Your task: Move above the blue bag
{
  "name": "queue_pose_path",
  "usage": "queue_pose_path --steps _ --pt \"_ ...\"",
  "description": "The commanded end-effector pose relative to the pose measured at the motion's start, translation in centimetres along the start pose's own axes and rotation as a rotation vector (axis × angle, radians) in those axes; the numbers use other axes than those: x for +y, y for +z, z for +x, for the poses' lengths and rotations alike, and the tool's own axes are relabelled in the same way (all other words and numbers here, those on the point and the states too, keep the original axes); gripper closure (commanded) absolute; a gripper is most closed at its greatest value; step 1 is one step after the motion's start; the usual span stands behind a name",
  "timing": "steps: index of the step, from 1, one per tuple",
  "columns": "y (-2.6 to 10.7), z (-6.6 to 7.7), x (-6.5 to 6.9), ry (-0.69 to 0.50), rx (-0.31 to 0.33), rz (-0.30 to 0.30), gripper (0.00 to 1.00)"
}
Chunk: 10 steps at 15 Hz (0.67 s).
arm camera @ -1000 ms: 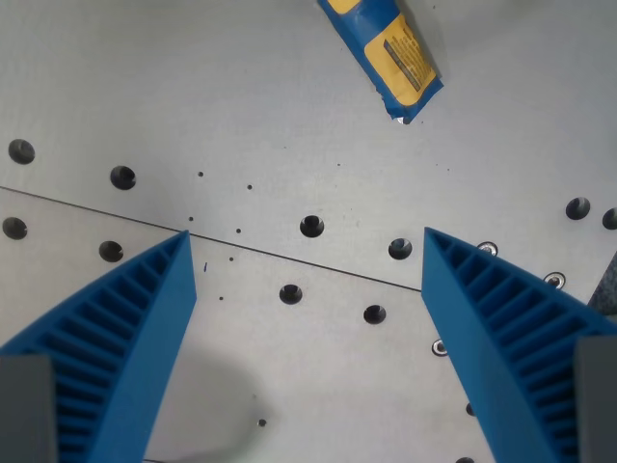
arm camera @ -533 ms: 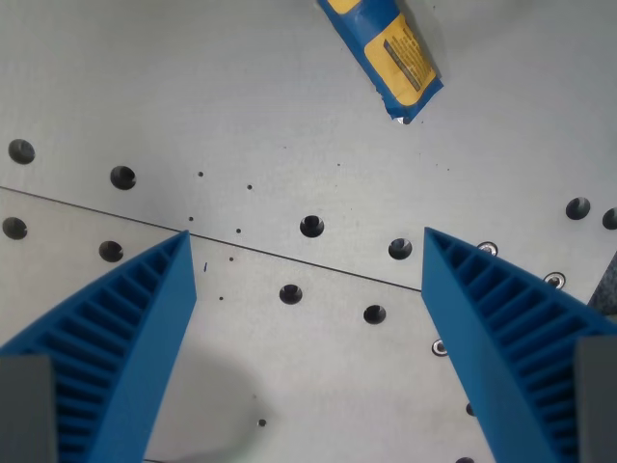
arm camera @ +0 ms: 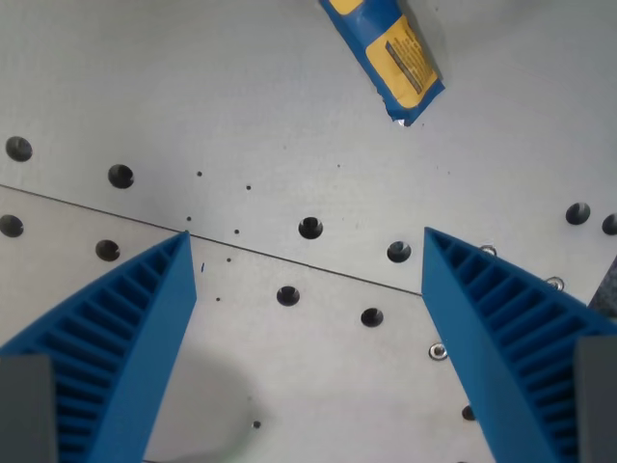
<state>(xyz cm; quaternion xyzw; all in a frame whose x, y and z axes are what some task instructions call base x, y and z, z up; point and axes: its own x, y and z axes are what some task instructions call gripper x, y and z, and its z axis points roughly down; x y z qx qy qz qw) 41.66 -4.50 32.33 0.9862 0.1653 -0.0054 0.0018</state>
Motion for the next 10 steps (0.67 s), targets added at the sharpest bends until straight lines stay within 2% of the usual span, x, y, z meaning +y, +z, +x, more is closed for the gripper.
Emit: queue_pose_path --steps 1,10 --pt "0.7 0.6 0.2 -0.1 0.012 -0.018 0.0" --pt "3.7 2.4 0.7 -0.27 -0.003 -0.038 0.0"
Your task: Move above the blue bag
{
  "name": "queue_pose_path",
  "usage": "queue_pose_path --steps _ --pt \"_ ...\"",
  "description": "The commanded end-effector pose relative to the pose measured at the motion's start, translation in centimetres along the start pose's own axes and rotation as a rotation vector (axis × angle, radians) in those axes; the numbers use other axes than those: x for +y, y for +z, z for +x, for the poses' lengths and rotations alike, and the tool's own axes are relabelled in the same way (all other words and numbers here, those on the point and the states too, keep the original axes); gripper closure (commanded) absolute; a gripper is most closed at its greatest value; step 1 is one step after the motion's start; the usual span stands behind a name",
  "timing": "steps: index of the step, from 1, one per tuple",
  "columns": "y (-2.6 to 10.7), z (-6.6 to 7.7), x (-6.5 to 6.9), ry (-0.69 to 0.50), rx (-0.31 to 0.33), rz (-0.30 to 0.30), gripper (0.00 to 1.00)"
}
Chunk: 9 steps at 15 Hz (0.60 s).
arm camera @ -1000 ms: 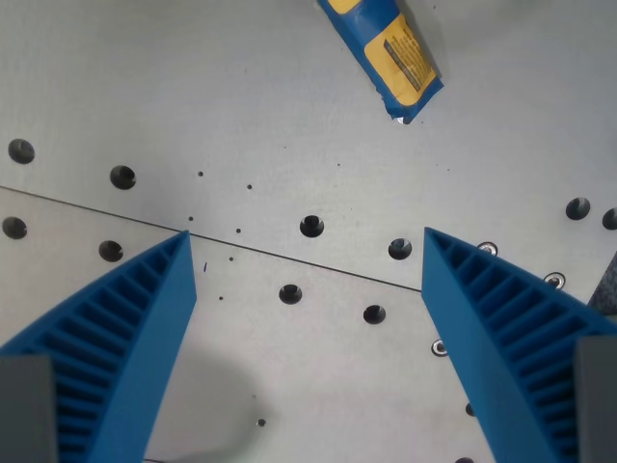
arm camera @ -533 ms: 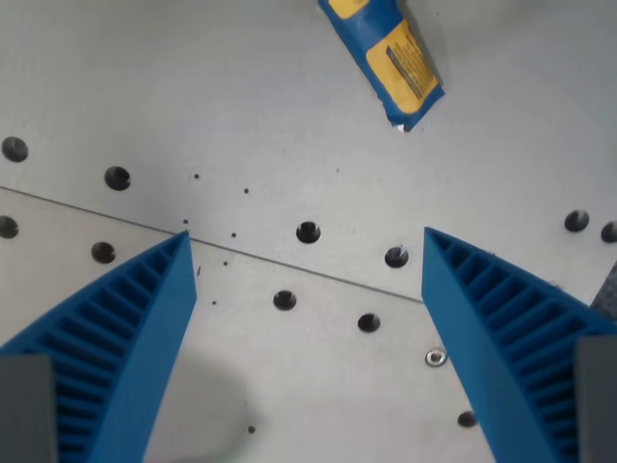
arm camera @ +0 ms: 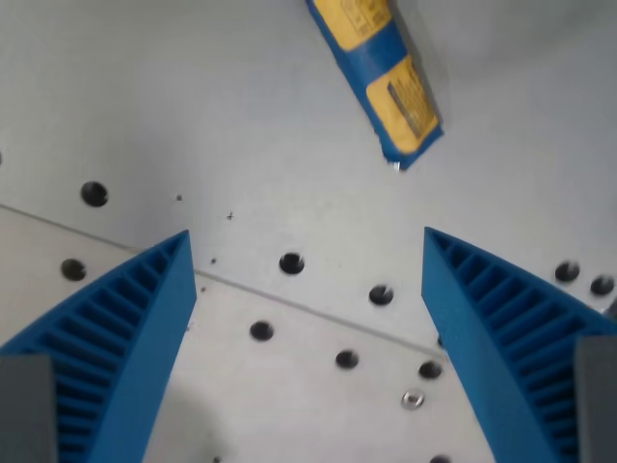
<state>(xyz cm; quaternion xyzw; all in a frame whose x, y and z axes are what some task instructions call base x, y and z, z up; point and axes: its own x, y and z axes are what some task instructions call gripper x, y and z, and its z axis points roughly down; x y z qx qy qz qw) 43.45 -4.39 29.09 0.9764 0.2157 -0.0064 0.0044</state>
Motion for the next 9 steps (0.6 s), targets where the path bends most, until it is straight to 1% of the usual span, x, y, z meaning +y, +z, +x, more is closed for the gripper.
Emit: queue_pose_path --steps 1,9 --pt "0.9 0.9 0.3 -0.186 -0.006 -0.034 0.0" --pt "4.5 3.0 1.2 -0.331 -0.036 -0.047 0.0"
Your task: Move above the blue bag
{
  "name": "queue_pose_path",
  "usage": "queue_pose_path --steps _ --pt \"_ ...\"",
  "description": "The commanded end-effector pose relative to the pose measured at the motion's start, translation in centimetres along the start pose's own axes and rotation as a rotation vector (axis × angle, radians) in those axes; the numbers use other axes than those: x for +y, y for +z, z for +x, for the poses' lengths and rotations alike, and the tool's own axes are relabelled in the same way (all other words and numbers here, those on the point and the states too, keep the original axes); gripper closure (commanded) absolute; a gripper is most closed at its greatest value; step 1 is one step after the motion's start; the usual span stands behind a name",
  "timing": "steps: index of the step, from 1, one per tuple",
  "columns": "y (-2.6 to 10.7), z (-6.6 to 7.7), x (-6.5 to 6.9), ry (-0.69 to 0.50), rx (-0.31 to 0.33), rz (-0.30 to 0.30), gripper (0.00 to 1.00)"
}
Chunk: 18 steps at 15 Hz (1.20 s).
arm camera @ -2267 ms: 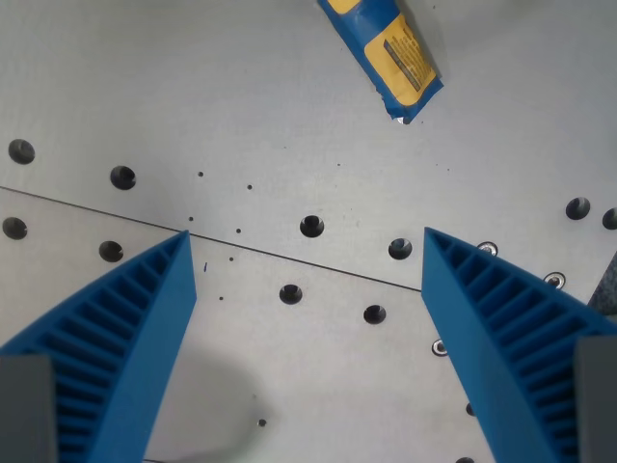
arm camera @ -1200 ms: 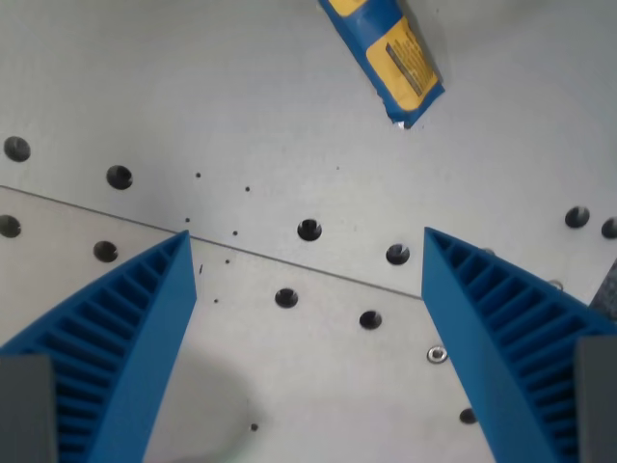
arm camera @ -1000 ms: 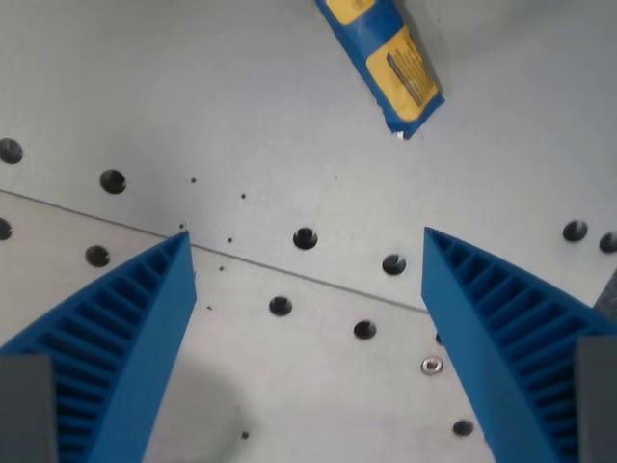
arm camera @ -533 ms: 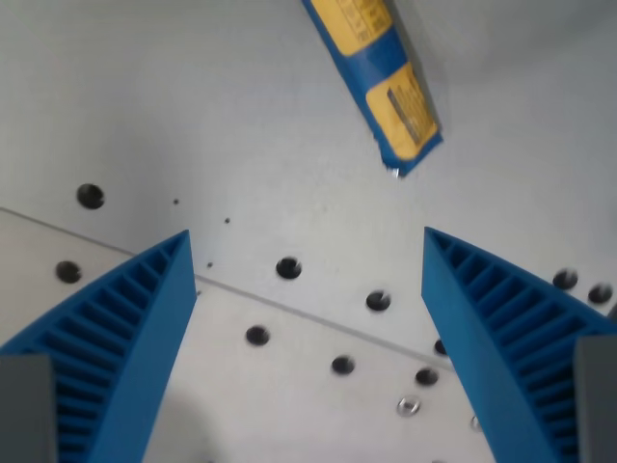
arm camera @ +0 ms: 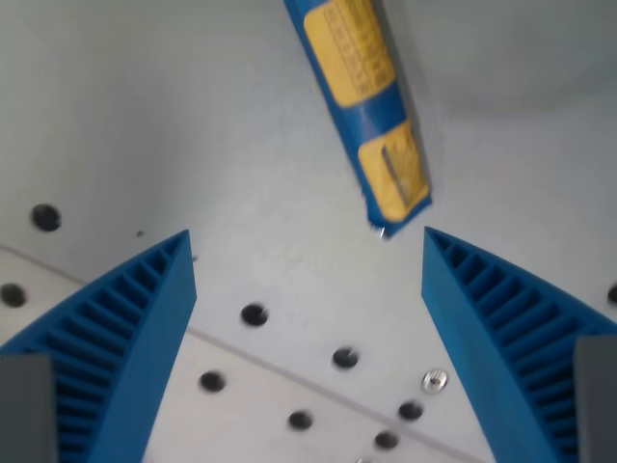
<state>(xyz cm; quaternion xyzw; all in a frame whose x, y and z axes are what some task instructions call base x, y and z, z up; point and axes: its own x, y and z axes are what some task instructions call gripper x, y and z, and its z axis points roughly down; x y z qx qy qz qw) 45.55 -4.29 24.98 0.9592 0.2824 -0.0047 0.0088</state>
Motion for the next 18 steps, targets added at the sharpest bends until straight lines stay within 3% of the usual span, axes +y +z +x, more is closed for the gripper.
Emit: queue_pose_path --steps 1,10,18 --pt "0.9 1.2 0.7 -0.213 -0.041 -0.034 0.0" --pt "4.8 3.1 1.9 -0.308 -0.039 -0.048 0.0" --pt "6.9 4.1 2.5 -0.32 -0.04 -0.048 0.0"
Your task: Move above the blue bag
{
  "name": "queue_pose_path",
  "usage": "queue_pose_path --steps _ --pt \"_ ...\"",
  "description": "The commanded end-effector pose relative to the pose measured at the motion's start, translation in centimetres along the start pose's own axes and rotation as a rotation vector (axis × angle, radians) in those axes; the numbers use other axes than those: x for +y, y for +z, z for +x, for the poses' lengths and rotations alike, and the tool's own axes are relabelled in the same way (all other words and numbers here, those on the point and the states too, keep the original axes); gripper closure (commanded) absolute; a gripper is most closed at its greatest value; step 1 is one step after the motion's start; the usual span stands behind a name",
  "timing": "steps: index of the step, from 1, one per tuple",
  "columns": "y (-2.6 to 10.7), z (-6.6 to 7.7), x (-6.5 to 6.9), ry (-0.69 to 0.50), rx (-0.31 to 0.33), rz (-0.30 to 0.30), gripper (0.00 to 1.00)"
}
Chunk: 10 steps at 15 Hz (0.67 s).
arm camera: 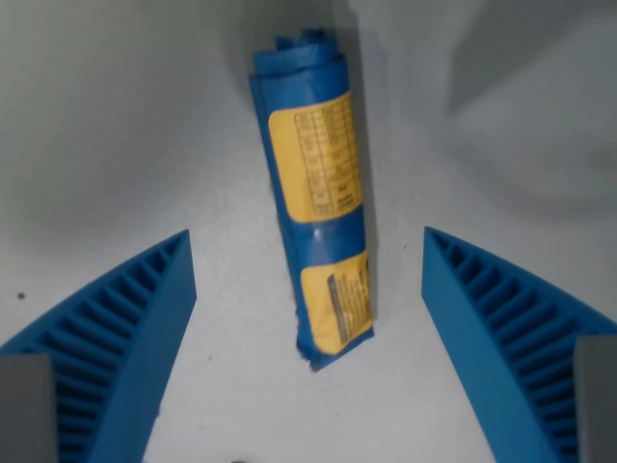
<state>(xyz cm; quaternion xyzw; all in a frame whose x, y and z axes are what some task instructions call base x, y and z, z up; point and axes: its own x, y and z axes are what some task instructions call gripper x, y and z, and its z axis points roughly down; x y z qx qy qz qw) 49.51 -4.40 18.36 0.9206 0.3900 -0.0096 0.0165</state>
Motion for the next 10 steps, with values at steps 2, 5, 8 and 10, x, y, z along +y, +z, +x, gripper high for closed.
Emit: queue_pose_path --steps 2,5,8,10 --pt "0.66 0.72 0.68 -0.084 -0.03 -0.031 0.0" --pt "0.96 0.85 0.83 -0.072 -0.033 -0.027 0.0" --pt "1.09 0.9 0.9 -0.062 -0.031 -0.027 0.0" --pt "1.12 0.9 0.9 -0.06 -0.03 -0.027 0.0"
